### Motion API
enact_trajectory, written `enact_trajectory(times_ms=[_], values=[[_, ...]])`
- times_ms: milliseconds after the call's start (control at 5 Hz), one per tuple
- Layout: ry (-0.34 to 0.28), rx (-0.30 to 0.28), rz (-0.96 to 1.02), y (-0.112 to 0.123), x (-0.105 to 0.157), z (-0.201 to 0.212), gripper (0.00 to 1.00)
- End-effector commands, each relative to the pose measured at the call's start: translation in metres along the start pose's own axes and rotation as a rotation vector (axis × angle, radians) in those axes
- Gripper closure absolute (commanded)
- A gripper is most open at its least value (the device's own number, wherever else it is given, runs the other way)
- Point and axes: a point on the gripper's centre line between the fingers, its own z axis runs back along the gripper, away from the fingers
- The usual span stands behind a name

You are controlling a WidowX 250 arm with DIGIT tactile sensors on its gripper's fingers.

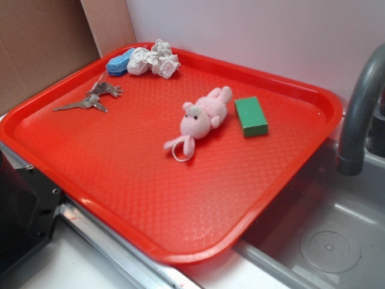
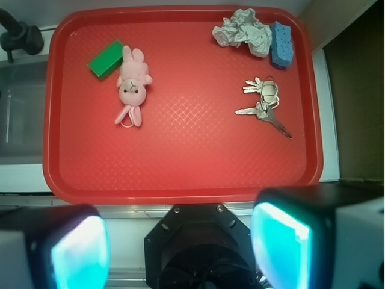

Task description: Grab the silver keys.

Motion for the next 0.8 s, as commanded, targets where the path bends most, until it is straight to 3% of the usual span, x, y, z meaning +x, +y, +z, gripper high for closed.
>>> enact_trajectory(times_ms=[0, 400, 600], values=[[0.0, 0.0, 0.0, 0.0, 0.0, 0.0, 0.0], [-0.089, 0.176, 0.237, 0.106, 0.073, -0.1, 0.0], [-0.073, 0.25, 0.312, 0.141, 0.074, -0.147, 0.0]])
